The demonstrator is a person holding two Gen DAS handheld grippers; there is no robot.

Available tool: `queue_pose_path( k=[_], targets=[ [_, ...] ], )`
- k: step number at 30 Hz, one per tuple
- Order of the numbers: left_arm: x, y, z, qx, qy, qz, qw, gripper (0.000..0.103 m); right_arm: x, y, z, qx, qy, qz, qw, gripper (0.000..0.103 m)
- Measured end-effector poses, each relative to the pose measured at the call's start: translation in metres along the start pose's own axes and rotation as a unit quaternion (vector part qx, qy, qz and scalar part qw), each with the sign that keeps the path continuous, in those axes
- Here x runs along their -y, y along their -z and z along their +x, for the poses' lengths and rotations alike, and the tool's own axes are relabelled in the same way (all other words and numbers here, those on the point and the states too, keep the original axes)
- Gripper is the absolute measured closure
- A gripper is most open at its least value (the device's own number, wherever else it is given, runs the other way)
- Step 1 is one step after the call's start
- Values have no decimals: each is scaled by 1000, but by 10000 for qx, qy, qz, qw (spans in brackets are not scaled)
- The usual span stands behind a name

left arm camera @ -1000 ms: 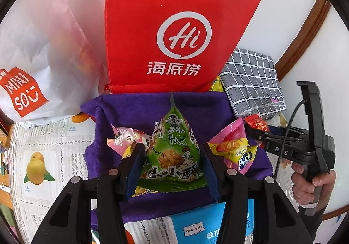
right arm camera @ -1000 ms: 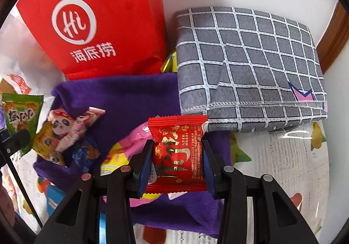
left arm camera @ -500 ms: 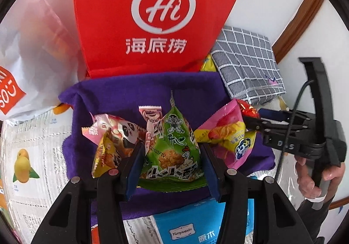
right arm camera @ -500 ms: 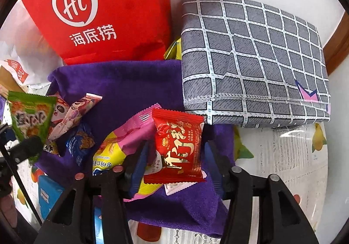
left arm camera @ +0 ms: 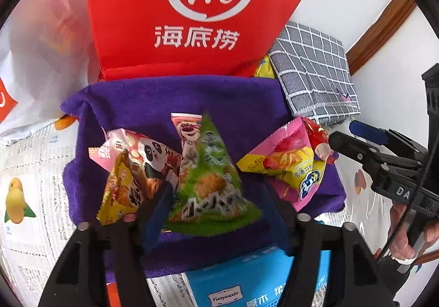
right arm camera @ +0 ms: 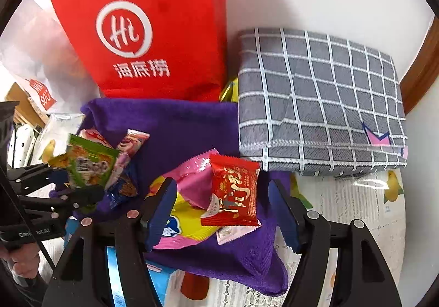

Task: Organize snacks
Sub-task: 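Open the left tool over the towel while the right tool releases the red packet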

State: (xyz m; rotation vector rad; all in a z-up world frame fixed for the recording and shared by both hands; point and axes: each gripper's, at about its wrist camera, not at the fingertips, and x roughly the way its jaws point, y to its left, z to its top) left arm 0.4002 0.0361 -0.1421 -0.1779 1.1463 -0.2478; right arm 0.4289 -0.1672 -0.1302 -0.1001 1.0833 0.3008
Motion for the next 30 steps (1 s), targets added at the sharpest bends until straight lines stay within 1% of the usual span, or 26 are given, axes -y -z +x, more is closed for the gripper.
queue_pose_path(
  k=[3, 7, 11, 15, 19, 23, 30],
  targets=[
    [1, 0, -6, 68, -148, -19, 9999, 37, -2, 0, -8, 114, -11, -31, 9999, 34],
    [3, 1, -18, 155, -62, -17, 9999, 37, -7, -1, -18, 277, -63, -26, 9996, 34],
    [8, 5, -33, 324, -9, 23, 9995, 37, -11, -1, -32, 474, -120, -12, 9988, 34],
    [9, 16, -45, 381, 146, 6, 9992, 36, -13, -1, -48, 650, -144, 29, 9978, 34],
    [15, 31, -62, 473, 89, 97, 9988, 36, -17, 6, -67, 848, -229, 117, 9961, 34],
    [25, 48, -87, 661, 77, 213, 9976, 36, -22, 24, -83, 958, -371, 185, 9945, 34],
    [40, 85, -126, 848, -51, 310, 9959, 36, -38, 66, -109, 1094, -350, 178, 9932, 34]
  ],
)
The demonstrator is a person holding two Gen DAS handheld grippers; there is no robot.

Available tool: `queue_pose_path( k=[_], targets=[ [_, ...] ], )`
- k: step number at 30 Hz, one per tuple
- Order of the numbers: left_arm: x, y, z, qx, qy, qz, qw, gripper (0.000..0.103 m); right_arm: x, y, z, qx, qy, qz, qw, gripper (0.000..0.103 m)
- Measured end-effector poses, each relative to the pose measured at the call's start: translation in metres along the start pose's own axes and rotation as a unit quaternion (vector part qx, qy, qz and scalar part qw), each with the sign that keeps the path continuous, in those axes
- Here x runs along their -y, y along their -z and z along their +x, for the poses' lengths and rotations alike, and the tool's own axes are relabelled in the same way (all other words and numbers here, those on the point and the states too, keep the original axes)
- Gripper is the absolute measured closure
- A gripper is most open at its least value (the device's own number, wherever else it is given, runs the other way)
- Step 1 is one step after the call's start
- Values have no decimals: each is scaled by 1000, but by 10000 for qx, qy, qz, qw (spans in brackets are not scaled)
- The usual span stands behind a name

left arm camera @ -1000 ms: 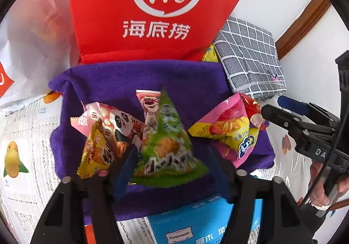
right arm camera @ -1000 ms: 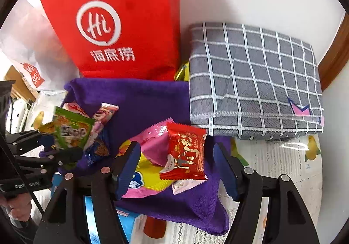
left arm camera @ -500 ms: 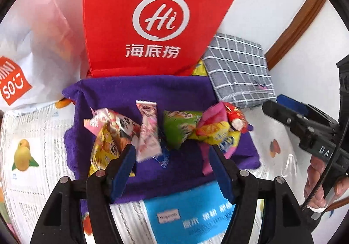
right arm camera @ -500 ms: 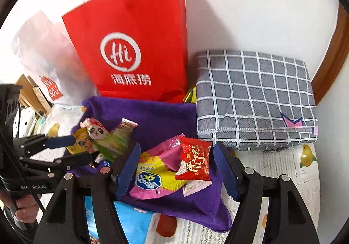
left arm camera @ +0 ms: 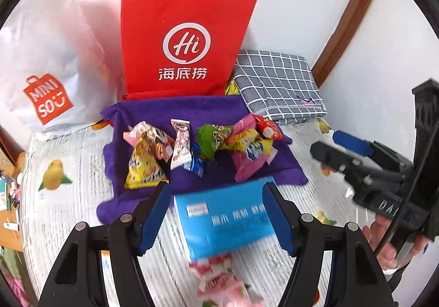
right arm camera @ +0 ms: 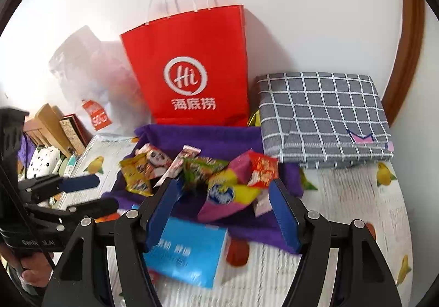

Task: Organize snacks
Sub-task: 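Move both tools back toward the pink packets beside the blue tissue box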

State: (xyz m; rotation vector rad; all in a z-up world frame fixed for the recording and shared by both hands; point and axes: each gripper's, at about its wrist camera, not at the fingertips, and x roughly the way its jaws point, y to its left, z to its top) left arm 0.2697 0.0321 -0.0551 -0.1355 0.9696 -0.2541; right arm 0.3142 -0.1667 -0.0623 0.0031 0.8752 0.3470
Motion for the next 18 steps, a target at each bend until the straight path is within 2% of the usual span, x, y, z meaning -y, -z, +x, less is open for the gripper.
queue_pose_path(
  k=[10, 15, 18],
  targets=[
    [6, 57, -48, 159, -116, -136, 9997, 36, -32, 64, -51, 75, 154, -83, 9998, 34],
    [-6, 82, -59, 191, -137, -335, 9992, 36, -48, 91, -64, 42, 20, -88, 9999, 34],
    [-15, 96, -65, 189, -129, -444, 9988, 36, -63, 111, -62, -151, -229, -213, 9994, 34]
  ],
)
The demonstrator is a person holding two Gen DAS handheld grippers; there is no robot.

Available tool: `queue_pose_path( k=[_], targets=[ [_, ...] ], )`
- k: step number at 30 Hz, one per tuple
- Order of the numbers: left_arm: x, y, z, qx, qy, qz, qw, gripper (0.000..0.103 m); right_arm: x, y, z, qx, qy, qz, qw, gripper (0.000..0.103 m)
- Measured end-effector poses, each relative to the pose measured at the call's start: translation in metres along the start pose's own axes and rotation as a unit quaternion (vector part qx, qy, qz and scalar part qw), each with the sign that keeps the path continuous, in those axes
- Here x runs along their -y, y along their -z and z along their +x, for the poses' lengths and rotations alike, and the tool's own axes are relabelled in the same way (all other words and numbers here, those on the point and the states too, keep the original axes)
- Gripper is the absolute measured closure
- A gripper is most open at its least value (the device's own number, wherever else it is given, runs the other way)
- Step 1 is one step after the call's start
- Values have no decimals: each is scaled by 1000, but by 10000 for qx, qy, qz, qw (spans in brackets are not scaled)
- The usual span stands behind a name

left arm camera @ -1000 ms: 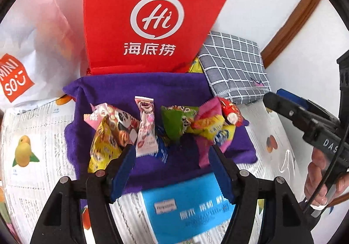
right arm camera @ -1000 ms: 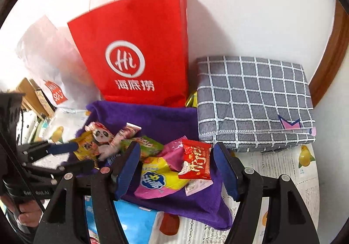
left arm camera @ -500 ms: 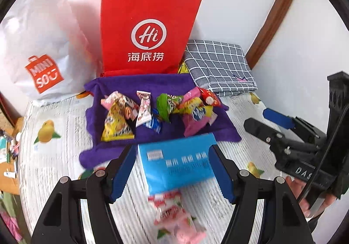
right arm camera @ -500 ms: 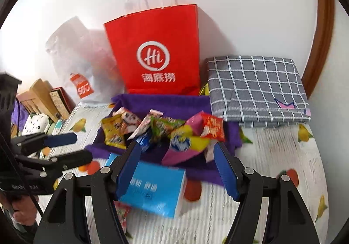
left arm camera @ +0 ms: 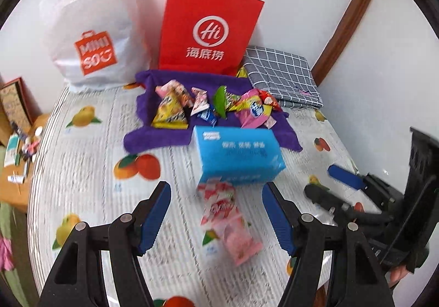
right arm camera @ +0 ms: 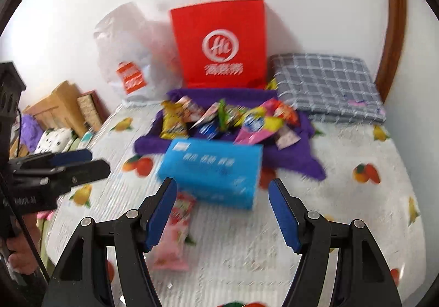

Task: Organize snacks
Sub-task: 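Move both tools back toward the pink packets beside the blue tissue box, then grasp the pink peach candy packet with the right tool and lift it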

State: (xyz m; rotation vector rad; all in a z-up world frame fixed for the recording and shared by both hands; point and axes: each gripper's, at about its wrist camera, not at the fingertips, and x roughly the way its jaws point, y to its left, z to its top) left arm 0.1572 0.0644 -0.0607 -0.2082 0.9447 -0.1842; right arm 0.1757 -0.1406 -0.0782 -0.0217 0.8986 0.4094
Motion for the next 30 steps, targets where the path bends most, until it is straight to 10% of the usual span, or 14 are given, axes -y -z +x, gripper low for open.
queue_pose_path(
  k=[15, 30],
  targets=[
    [-57, 58, -29, 221, -159, -404, 9988, 36, -66, 53, 14, -220, 56, -576, 9981, 39],
    [-80, 93, -22, 155, -224, -390, 9989, 36, -47, 65, 42, -415, 179, -15, 9990, 44]
  ],
)
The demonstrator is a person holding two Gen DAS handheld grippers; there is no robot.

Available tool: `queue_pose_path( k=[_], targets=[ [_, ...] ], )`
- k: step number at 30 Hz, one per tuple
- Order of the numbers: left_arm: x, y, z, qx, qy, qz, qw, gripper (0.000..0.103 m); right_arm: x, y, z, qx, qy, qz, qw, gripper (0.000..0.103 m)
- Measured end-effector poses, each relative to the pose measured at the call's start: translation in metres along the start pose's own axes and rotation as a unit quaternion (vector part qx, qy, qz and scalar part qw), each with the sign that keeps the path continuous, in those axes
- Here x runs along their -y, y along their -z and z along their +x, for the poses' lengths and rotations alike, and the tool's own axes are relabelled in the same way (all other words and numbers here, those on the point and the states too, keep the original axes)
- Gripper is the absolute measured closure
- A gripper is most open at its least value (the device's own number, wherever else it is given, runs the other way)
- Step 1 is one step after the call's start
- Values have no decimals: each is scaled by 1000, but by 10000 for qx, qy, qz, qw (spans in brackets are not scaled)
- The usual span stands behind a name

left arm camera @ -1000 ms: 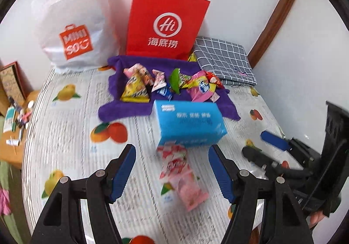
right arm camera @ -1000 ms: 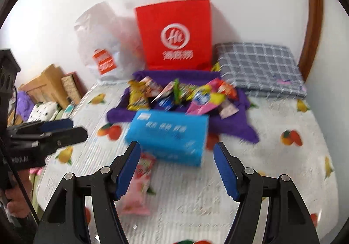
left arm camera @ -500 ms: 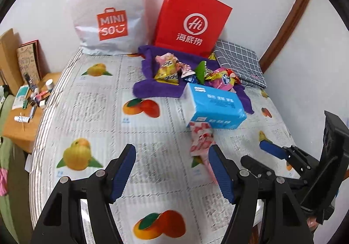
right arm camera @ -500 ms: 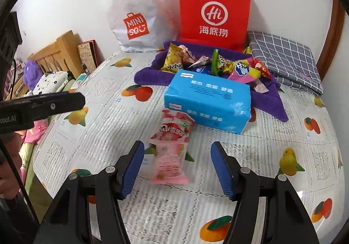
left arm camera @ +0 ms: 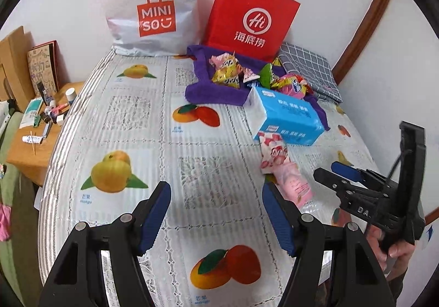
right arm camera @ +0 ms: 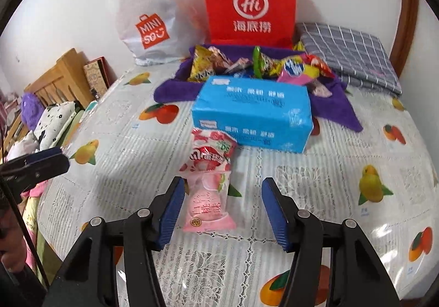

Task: Organize snacks
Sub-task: 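Grasp the pink peach candy packet with the right tool and lift it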

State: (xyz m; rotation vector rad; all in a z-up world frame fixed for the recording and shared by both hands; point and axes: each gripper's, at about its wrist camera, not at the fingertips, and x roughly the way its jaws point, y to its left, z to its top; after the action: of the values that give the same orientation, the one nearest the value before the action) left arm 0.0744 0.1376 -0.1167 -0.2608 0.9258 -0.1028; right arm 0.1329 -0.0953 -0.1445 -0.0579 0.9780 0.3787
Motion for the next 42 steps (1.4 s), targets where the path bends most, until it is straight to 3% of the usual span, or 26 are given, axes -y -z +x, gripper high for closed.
queue_pose_path(
  k=[6, 13, 20, 26, 32, 42],
  targets=[
    [-8, 7, 18, -235, -92, -19, 9997, 36, 3, 10, 27, -251, -104, 116, 9996, 47],
    [-19, 15, 39, -445, -267, -143, 9986, 36, -9, 20, 53, -487, -217, -192, 9984, 47],
    [-21, 22, 56, -623, -440, -137, 9970, 36, -19, 21, 61, -151, 74, -515, 9985, 51],
    [-15, 26, 61, -563, -647, 39, 9963, 36, -20, 24, 60, 46, 8, -720, 9974, 56],
    [-6, 28, 67, -582, -743, 260, 9952, 21, -19, 24, 62, 111, -41, -721, 9973, 56],
    [2, 30, 72, -592, -1028, 340, 9924, 18, -18, 25, 62, 136, -83, -697, 9974, 56]
  ],
)
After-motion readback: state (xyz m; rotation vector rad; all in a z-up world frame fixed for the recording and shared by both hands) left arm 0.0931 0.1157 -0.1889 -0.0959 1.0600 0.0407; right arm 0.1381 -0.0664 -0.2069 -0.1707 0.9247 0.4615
